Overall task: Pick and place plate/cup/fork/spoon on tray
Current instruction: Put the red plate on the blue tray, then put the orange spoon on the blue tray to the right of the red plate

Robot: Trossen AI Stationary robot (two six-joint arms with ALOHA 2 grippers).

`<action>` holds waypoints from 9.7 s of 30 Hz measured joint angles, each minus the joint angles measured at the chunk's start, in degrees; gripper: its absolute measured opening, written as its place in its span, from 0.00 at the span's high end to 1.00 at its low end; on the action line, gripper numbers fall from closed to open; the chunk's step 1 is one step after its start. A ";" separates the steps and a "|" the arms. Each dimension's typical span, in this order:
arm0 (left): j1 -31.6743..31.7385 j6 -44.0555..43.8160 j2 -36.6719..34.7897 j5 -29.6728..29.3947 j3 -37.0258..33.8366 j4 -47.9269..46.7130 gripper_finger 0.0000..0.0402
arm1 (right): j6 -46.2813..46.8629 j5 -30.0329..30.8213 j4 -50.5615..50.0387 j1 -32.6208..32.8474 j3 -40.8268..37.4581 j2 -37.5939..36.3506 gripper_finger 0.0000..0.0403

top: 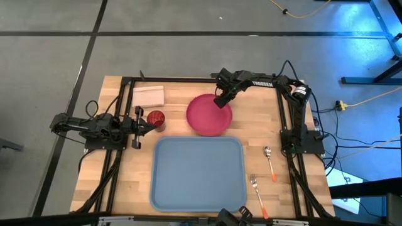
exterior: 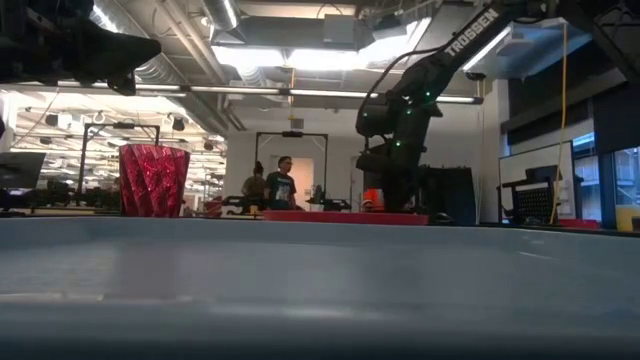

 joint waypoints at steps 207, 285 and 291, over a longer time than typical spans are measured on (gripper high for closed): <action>0.00 0.02 -0.02 -0.17 0.00 -0.26 1.00 | 48.70 24.97 -44.52 36.57 -13.46 -31.37 0.98; 0.00 -4.09 -0.01 0.02 0.01 -0.26 1.00 | 112.84 1.81 -23.70 76.15 -34.58 -29.05 0.90; -0.01 -4.08 -0.01 0.02 0.00 -0.26 1.00 | 112.84 3.30 -21.87 76.15 -34.58 -29.05 0.87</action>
